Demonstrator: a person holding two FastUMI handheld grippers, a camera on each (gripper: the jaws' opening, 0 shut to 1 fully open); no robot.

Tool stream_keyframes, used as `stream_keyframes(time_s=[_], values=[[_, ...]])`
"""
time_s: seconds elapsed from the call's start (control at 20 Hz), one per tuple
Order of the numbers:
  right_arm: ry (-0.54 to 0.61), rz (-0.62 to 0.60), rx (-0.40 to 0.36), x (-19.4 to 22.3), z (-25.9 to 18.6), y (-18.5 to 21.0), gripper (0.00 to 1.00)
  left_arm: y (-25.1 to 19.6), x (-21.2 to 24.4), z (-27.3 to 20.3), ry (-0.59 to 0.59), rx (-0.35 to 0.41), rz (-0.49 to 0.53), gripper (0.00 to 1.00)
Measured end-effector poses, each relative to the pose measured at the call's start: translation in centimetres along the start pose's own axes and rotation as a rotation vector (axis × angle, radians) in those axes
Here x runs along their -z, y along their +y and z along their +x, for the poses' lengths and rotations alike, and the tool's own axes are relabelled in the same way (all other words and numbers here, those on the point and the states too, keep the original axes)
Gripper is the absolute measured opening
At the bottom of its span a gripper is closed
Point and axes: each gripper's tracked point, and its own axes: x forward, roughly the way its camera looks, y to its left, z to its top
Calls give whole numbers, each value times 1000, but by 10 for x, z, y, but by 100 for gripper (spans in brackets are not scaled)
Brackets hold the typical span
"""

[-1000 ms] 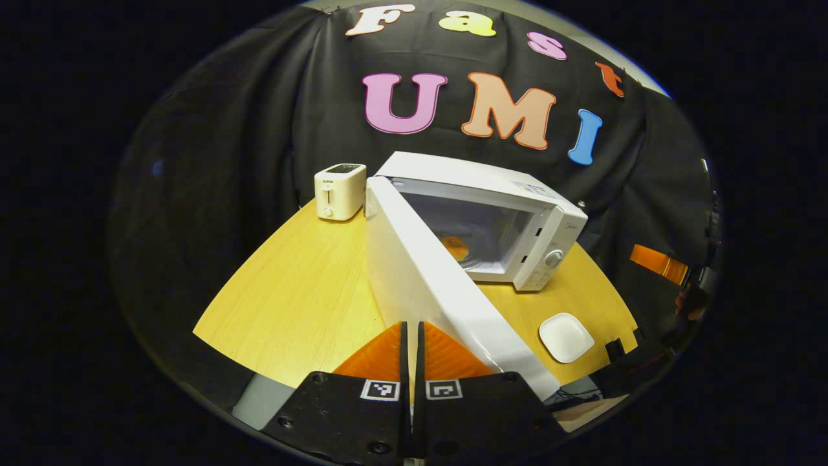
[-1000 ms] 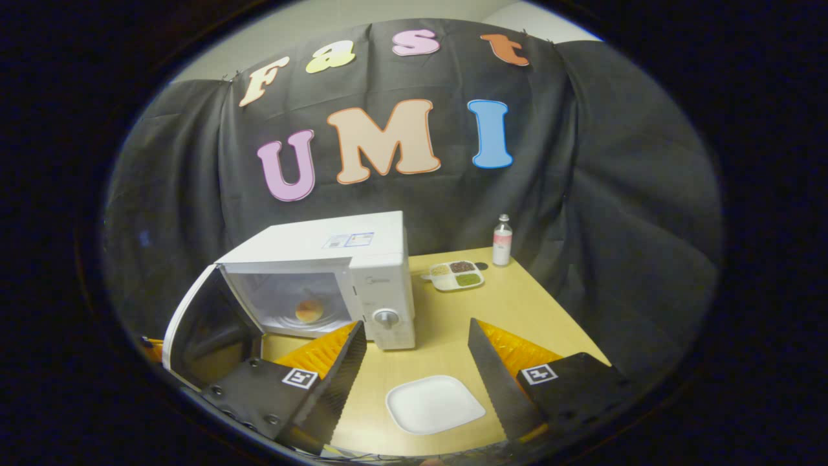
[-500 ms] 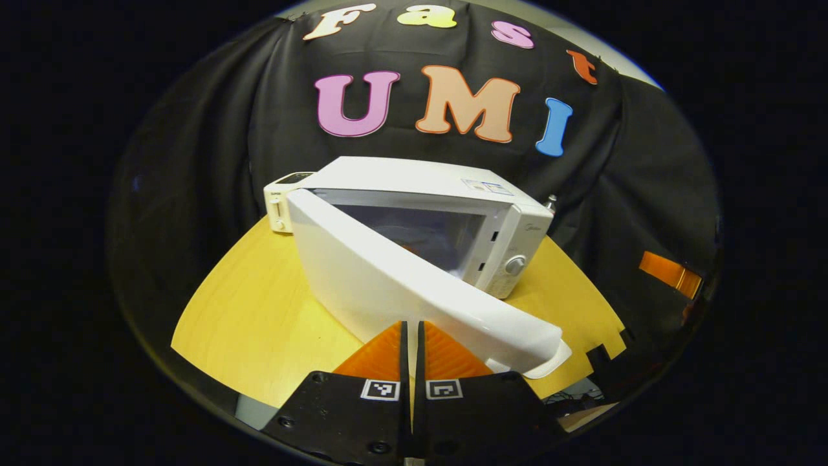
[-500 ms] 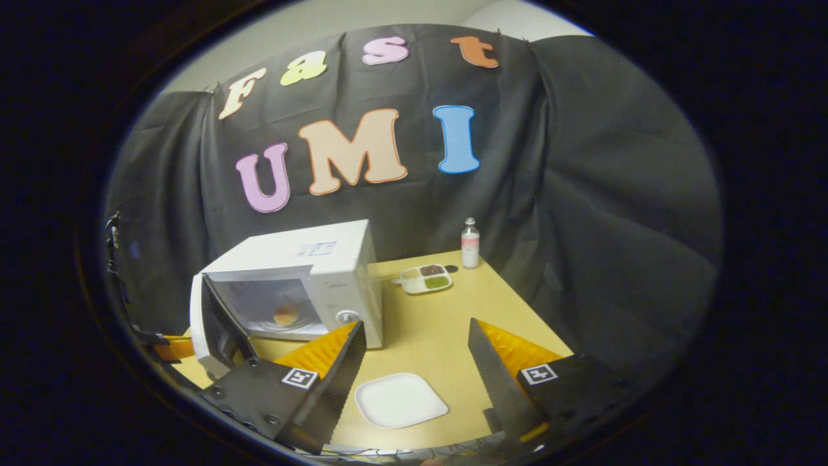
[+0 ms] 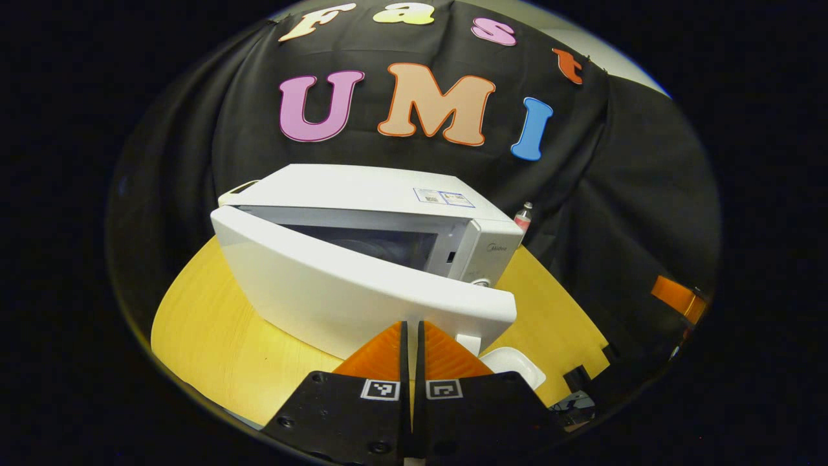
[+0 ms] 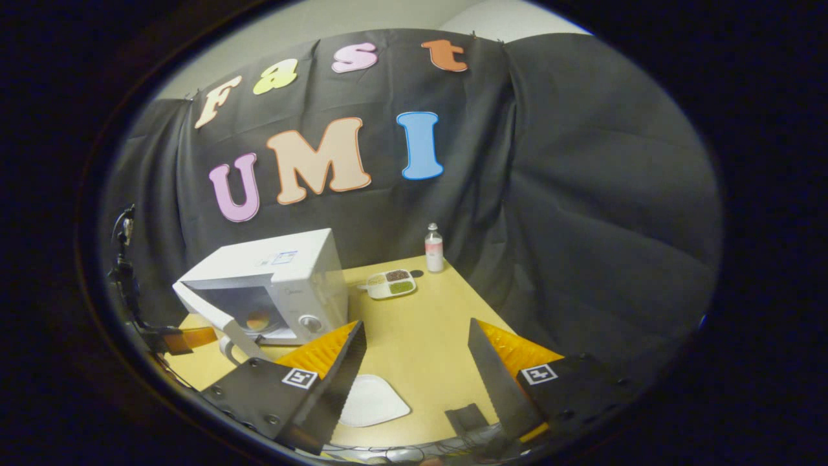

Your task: Open the microwave oven with the left hand, put the food in, and close the microwave oven.

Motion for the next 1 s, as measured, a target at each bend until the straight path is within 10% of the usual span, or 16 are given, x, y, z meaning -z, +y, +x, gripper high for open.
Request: stream_keyframes(time_s=[1.0], values=[[51,2,-61,13,17,15,97,-30,-50,83,-86,-37,-33,0]])
